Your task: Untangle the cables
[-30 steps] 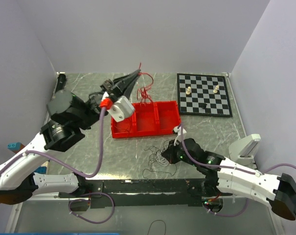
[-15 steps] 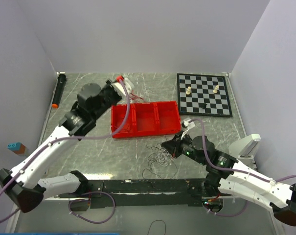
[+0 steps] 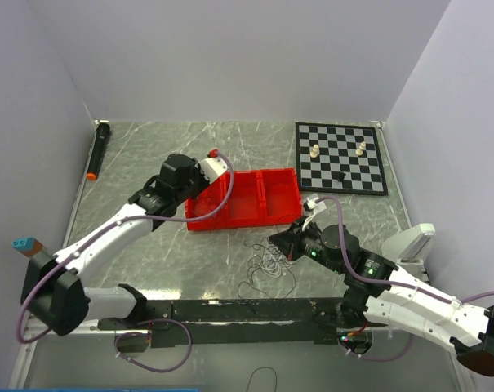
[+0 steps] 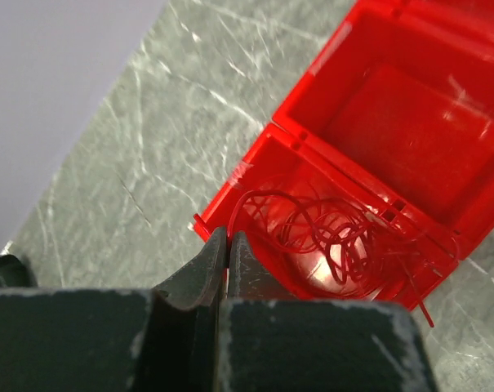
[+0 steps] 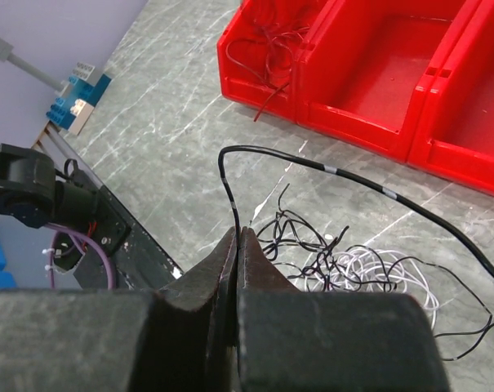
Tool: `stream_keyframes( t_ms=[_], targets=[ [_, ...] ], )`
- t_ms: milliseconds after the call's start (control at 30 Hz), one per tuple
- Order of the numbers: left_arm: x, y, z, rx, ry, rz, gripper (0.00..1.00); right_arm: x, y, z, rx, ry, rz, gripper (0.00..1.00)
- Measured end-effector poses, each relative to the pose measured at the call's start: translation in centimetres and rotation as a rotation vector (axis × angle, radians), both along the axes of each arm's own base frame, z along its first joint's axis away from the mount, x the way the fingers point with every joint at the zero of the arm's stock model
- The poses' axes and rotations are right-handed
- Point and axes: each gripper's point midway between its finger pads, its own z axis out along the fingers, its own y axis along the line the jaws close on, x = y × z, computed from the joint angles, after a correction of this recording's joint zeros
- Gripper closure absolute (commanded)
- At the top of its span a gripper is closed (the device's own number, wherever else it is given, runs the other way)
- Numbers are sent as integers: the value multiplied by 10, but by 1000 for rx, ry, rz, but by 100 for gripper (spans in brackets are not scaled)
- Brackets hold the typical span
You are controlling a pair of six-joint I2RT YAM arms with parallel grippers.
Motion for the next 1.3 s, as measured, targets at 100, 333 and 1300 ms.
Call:
stream_keyframes(
  t_ms=[100,333,1300],
  targets=[
    [8,0,-21,32,41,15,99,0,0,1,2,-2,-3,100],
    [22,13,-57,99,104,78,91,3,-2,14,22,-25,-17,100],
    [-185,-114,48,-226,328,-904,3,9,18,125,141,-212,49,100]
  ],
)
